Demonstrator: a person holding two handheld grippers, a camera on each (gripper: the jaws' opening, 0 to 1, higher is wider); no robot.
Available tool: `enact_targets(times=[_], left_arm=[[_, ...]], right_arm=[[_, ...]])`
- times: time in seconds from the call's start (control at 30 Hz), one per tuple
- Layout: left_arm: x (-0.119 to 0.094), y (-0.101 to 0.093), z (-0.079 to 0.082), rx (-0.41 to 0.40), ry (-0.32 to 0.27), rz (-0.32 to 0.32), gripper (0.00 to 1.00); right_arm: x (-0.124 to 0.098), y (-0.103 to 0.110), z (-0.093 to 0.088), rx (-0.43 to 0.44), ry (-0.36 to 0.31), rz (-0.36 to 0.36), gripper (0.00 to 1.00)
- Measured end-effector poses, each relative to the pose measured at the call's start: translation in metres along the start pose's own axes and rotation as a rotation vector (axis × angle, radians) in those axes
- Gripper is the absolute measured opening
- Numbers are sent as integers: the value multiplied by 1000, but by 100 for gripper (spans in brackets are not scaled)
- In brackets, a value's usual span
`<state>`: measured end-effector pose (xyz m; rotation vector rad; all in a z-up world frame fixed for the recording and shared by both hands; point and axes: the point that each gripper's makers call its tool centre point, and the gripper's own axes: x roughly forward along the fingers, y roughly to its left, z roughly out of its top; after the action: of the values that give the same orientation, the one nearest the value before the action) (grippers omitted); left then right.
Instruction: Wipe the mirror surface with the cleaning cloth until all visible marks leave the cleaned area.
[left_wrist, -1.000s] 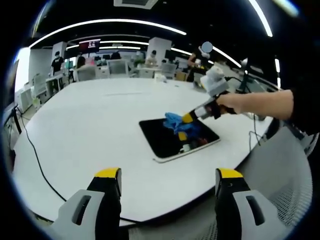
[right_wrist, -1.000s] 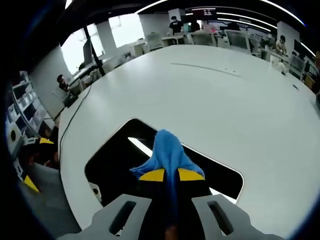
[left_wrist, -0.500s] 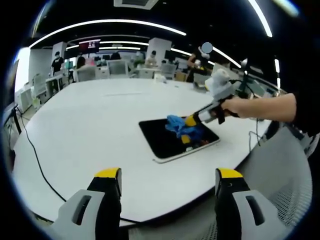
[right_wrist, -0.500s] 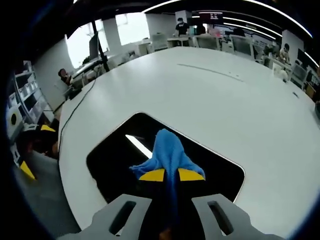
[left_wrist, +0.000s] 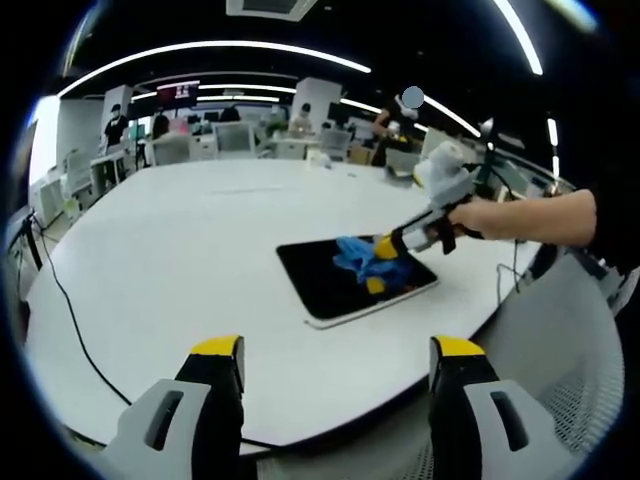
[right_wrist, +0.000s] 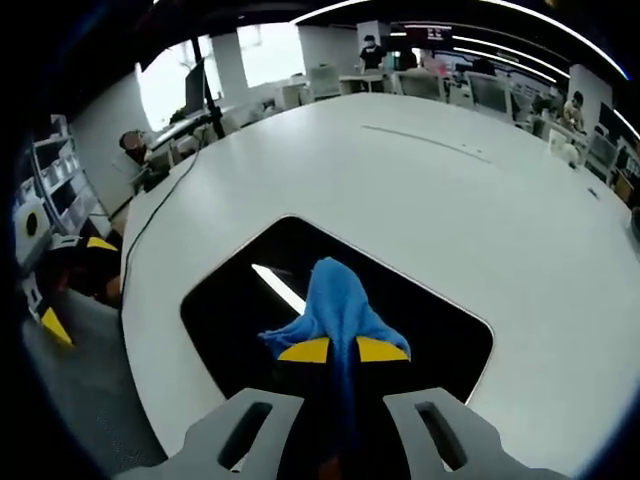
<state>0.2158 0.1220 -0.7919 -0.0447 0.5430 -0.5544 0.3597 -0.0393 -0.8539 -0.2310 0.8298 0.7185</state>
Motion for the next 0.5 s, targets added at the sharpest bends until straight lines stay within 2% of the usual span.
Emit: enact_targets(times=[0.17,0.5], left_arm=[[0,-1,0,1,1,-2,75],[0,-1,-2,-1,13,-7,75]], right_arm=[[-2,3,-2,-11,12,2,3],[-7,9,-9,33,28,33,3]])
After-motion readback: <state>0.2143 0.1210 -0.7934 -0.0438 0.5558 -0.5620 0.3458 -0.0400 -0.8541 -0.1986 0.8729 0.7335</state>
